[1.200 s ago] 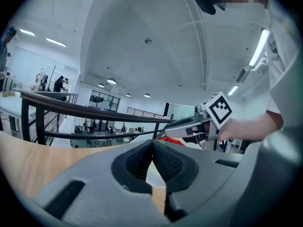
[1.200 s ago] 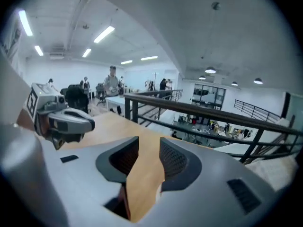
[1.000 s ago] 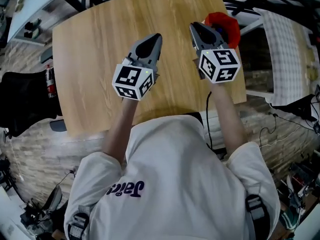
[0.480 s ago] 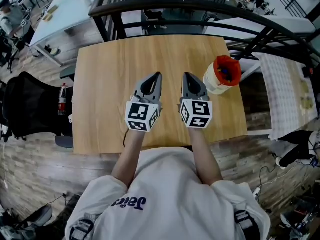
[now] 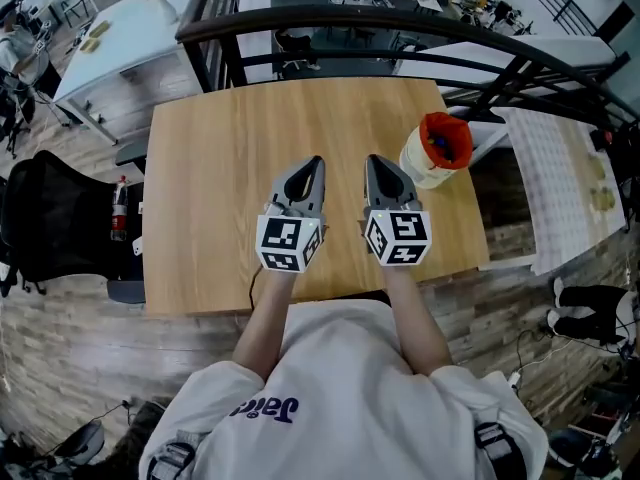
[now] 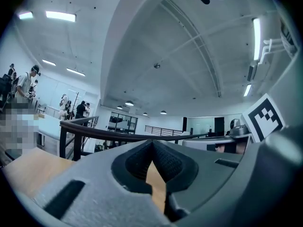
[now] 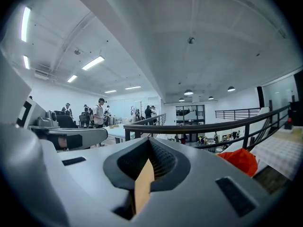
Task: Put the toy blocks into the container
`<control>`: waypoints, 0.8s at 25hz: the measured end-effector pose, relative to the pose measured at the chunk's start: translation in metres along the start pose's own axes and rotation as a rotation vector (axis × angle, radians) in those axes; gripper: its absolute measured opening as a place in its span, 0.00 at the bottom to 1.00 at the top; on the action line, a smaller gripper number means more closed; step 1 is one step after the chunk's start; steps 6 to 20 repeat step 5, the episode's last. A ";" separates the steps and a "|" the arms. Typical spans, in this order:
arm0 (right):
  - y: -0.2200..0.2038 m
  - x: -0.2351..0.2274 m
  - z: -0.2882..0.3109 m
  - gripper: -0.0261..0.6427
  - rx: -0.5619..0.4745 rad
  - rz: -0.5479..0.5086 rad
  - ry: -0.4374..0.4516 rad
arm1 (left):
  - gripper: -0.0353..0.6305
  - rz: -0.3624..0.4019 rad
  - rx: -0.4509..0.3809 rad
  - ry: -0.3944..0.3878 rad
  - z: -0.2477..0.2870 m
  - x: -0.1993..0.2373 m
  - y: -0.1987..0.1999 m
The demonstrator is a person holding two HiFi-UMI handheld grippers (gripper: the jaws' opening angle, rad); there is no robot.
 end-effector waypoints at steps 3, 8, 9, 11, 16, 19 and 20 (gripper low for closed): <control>-0.004 -0.008 -0.005 0.06 0.009 0.008 -0.004 | 0.06 -0.005 0.009 -0.003 0.004 -0.005 -0.002; -0.006 -0.013 -0.008 0.06 0.015 0.012 -0.001 | 0.06 -0.006 0.012 -0.004 0.006 -0.008 -0.002; -0.006 -0.013 -0.008 0.06 0.015 0.012 -0.001 | 0.06 -0.006 0.012 -0.004 0.006 -0.008 -0.002; -0.006 -0.013 -0.008 0.06 0.015 0.012 -0.001 | 0.06 -0.006 0.012 -0.004 0.006 -0.008 -0.002; -0.006 -0.013 -0.008 0.06 0.015 0.012 -0.001 | 0.06 -0.006 0.012 -0.004 0.006 -0.008 -0.002; -0.006 -0.013 -0.008 0.06 0.015 0.012 -0.001 | 0.06 -0.006 0.012 -0.004 0.006 -0.008 -0.002; -0.006 -0.013 -0.008 0.06 0.015 0.012 -0.001 | 0.06 -0.006 0.012 -0.004 0.006 -0.008 -0.002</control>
Point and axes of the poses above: the fingertips, and each gripper's own axes: z forward along the fingers, x to its left, y out of its top, the point moved 7 cm from there along -z, backward along the fingers, and after that the axes turned 14 degrees about x, right-handed, at the moved point
